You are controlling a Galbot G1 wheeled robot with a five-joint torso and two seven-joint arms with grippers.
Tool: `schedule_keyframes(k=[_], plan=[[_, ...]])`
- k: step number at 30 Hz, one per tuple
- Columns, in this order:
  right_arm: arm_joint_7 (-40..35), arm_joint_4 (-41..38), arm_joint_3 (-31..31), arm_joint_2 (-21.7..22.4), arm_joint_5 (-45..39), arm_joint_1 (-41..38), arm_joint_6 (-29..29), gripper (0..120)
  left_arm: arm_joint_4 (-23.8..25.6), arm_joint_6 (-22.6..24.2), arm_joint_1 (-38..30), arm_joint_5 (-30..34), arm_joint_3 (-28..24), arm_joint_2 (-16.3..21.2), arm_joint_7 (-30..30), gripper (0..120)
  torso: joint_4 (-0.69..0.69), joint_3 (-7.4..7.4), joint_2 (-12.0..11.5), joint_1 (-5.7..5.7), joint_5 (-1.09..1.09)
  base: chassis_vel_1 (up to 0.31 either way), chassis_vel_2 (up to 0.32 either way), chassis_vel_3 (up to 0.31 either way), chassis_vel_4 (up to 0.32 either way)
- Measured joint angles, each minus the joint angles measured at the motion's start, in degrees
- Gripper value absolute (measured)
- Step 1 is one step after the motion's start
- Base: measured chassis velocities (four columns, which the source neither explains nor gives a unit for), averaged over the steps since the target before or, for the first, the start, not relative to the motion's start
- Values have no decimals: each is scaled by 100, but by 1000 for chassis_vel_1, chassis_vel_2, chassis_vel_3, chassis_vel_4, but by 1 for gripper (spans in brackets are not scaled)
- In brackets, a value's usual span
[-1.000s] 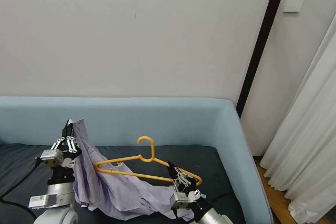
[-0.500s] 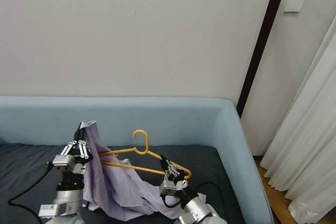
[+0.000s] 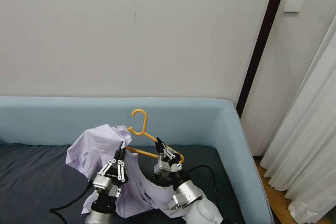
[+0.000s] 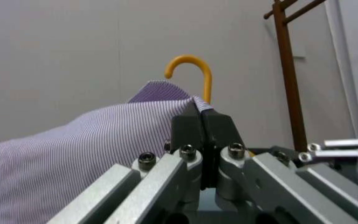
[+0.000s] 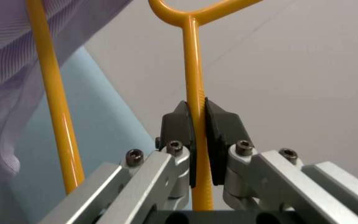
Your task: Pick up the clothes from the sofa and hang them on the clothes hanger.
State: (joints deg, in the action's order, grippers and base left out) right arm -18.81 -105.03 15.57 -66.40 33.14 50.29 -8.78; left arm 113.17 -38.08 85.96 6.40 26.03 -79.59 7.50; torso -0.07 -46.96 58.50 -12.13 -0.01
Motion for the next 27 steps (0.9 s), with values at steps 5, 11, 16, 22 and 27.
schedule_keyframes(k=[5,11,16,22,27], plan=[[-6,-135,-228,109,-242,-16,-87,4,-159,-181,126,-33,-66,-2,275,0,0,0,0,0,0,0,0,0,0],[-69,-325,-484,146,-460,97,-107,4,-406,-341,126,-22,-150,9,550,0,0,0,0,0,0,0,0,0,0],[-151,-429,-639,137,-578,173,-128,4,-542,-532,173,-31,-264,-66,945,0,0,0,0,0,0,0,0,0,0],[-206,-567,-882,152,-762,244,-107,4,-769,-769,104,-213,-183,-112,1062,0,0,0,0,0,0,0,0,0,0],[-196,-764,-1128,239,-921,378,-14,4,-910,-894,78,-171,-216,-100,495,0,0,0,0,0,0,0,0,0,0]])
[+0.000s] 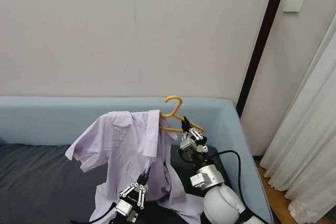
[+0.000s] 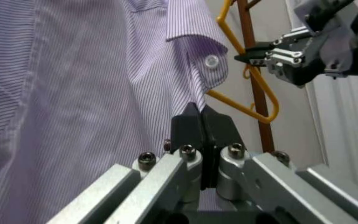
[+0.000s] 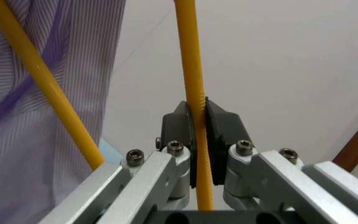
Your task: Pick up the clothes from the sofa and hang them on the clothes hanger.
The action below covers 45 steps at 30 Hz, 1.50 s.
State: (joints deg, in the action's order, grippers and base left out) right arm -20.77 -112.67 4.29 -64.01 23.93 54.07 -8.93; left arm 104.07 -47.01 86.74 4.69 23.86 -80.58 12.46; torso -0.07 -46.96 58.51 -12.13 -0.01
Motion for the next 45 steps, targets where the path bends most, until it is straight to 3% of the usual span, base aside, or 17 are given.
schedule_keyframes(k=[4,10,12,15,17,21,22,25,27,29,30,31,35,36,39,42,45], plan=[[40,-47,-21,17,32,108,25,4,-20,-27,-26,-2,-94,-23,-247,1,0,0,1,0,0,0,0,0,0],[232,-46,-191,25,146,192,115,4,-44,-28,-39,-129,-1,25,-267,24,0,0,0,0,0,0,0,0,0],[260,-47,-240,31,148,190,135,4,-63,-28,-20,-133,58,67,-207,27,0,0,1,0,0,0,0,0,0],[344,-46,-357,59,181,154,213,4,-64,-28,55,-78,279,224,-57,42,0,0,1,0,-2,0,0,0,0],[355,-42,-368,68,203,147,235,4,4,-27,91,29,365,306,12,45,0,0,0,0,-2,0,0,0,0],[374,79,-352,97,420,144,424,4,606,-24,238,771,774,845,557,64,0,0,0,0,-4,0,0,0,0],[374,79,-352,97,420,144,424,4,606,-24,238,771,774,845,557,64,0,0,0,0,-4,0,0,0,0],[340,288,-238,67,588,184,578,4,1160,12,283,1470,1111,1537,1237,77,1,0,1,0,0,0,0,0,0],[332,330,-223,42,646,194,626,4,1223,72,243,1649,1169,1753,1339,81,3,0,1,0,-1,0,0,0,0],[320,386,-186,-15,796,216,739,4,1264,337,15,2303,1296,2475,1579,93,0,0,0,0,-2,0,0,0,0],[319,398,-166,-24,851,220,769,4,1253,443,-64,2522,1328,2665,1688,95,-2,0,0,0,-1,0,0,0,0],[319,398,-166,-24,851,220,769,4,1253,443,-64,2522,1328,2665,1688,95,-2,0,0,0,-1,0,0,0,0],[320,477,-63,-34,1084,258,925,4,987,1098,-488,3708,1341,3497,2248,100,0,-1,0,0,-4,0,0,0,0],[320,477,-63,-34,1084,258,925,4,987,1098,-488,3708,1341,3497,2248,100,0,-1,0,0,-4,0,0,0,0],[335,541,45,-62,1156,243,988,4,726,1608,-931,4562,1284,4216,2779,100,1,0,0,0,-1,0,0,0,0],[354,565,71,-64,1182,230,1019,4,552,1845,-1251,4807,1175,4654,3078,100,0,0,0,0,-1,0,0,0,0],[387,657,209,-112,1190,125,1068,4,114,2273,-1690,5160,1095,5318,3772,100,-1,-1,0,0,-1,0,0,0,0]])
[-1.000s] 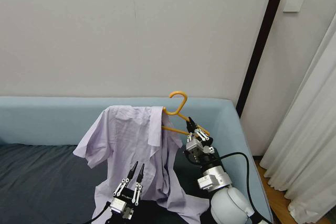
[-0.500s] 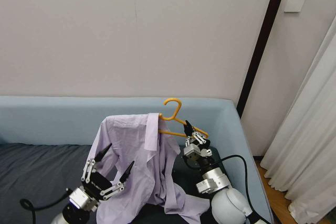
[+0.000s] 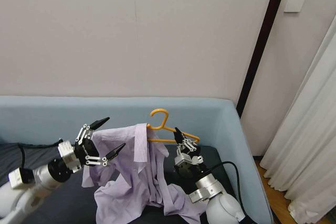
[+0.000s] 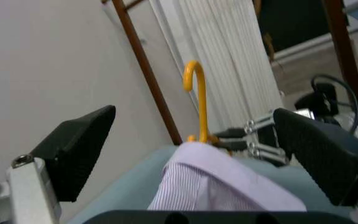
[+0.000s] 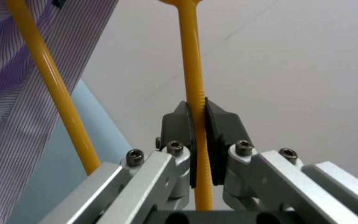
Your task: Pick up the clothes from the sofa and hang them on the clothes hanger.
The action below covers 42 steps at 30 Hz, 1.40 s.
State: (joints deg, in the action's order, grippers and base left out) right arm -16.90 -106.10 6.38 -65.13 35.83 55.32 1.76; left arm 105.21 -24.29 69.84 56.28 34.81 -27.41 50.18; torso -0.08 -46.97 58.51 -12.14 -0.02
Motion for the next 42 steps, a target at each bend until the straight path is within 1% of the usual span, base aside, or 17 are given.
schedule_keyframes(k=[3,4,6,7,10,15,20,22,24,25,28,29,30,34,35,37,42], plan=[[26,22,64,-43,0,-41,17,4,-219,192,-163,73,-14,206,323,100,0,0,0,0,1,0,0,0,0],[62,49,119,-114,9,-86,26,4,-455,435,-345,150,-43,395,662,100,3,0,0,0,0,0,0,0,0],[88,65,132,-186,29,-104,37,4,-646,684,-557,218,-130,536,874,100,4,0,0,0,-1,0,0,0,0],[88,65,132,-186,29,-104,37,4,-646,684,-557,218,-130,536,874,100,4,0,0,0,-1,0,0,0,0],[101,147,197,-304,43,-166,51,4,-875,1098,-859,219,-246,732,1104,99,1,0,0,0,0,0,0,0,0],[115,157,220,-353,85,-172,53,4,-1012,1363,-1020,-95,-372,783,1228,95,1,0,0,0,0,0,0,0,0],[122,146,217,-392,151,-174,59,4,-1100,1495,-1047,-386,-444,743,1426,78,1,0,0,0,0,0,0,0,0],[122,133,217,-406,194,-170,70,4,-1124,1521,-1078,-452,-471,719,1486,74,2,0,0,0,0,0,0,0,0],[123,105,207,-486,487,-118,192,4,-1226,1542,-1284,-560,-687,611,1574,52,1,0,0,0,1,0,0,0,0],[123,105,207,-486,487,-118,192,4,-1226,1542,-1284,-560,-687,611,1574,52,1,0,0,0,1,0,0,0,0],[118,95,207,-520,506,-95,211,4,-1274,1537,-1339,-574,-802,562,1617,41,1,0,0,0,1,0,0,0,0],[103,78,204,-530,504,-78,230,4,-1319,1536,-1408,-612,-886,516,1683,34,2,0,0,0,1,0,0,0,0],[103,78,204,-530,504,-78,230,4,-1319,1536,-1408,-612,-886,516,1683,34,2,0,0,0,1,0,0,0,0],[36,55,175,-479,373,-42,404,4,-1500,1518,-1751,-740,-1223,341,1791,15,1,0,0,0,1,0,0,0,0],[36,55,175,-479,373,-42,404,4,-1500,1518,-1751,-740,-1223,341,1791,15,1,0,0,0,1,0,0,0,0],[-1,40,171,-466,297,-38,458,4,-1545,1519,-1860,-776,-1321,260,1804,7,0,1,0,0,1,0,0,0,0],[-32,-14,186,-444,141,-39,525,4,-1605,1514,-1954,-791,-1410,165,1762,7,1,0,0,0,1,0,0,0,0]])
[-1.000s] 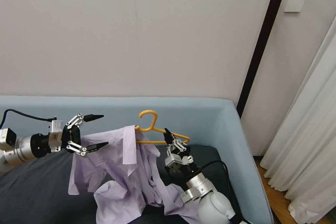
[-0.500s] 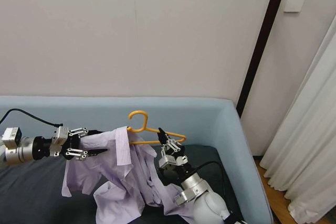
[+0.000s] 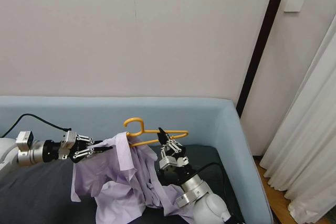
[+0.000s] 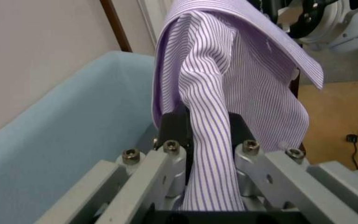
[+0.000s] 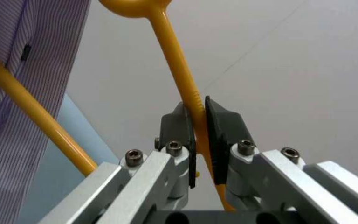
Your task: Pick up the clothes from the sofa and hang them on the clothes hanger.
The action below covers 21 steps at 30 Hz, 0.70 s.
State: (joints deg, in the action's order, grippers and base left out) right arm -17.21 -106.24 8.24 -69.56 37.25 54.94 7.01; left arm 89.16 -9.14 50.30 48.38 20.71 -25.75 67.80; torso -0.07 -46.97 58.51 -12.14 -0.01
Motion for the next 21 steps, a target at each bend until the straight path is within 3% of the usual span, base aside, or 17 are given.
schedule_keyframes(k=[8,13,14,17,21], plan=[[93,-43,26,103,-422,-4,250,8,-52,-16,34,56,38,-9,-126,7,0,0,0,0,0,0,0,0,0],[587,-81,127,269,-1611,146,1044,30,-210,-18,34,52,155,-29,-207,7,1,1,0,0,0,0,0,0,0],[587,-81,127,269,-1611,146,1044,30,-210,-18,34,52,155,-29,-207,7,1,1,0,0,0,0,0,0,0],[2015,230,148,467,-2820,245,1822,44,-259,-50,84,-14,230,-48,-206,7,0,1,0,0,-1,0,0,0,0],[2692,607,263,549,-3824,258,1519,55,-258,-74,158,-36,332,-54,-204,7,-1,0,0,1,0,0,0,0,0]])
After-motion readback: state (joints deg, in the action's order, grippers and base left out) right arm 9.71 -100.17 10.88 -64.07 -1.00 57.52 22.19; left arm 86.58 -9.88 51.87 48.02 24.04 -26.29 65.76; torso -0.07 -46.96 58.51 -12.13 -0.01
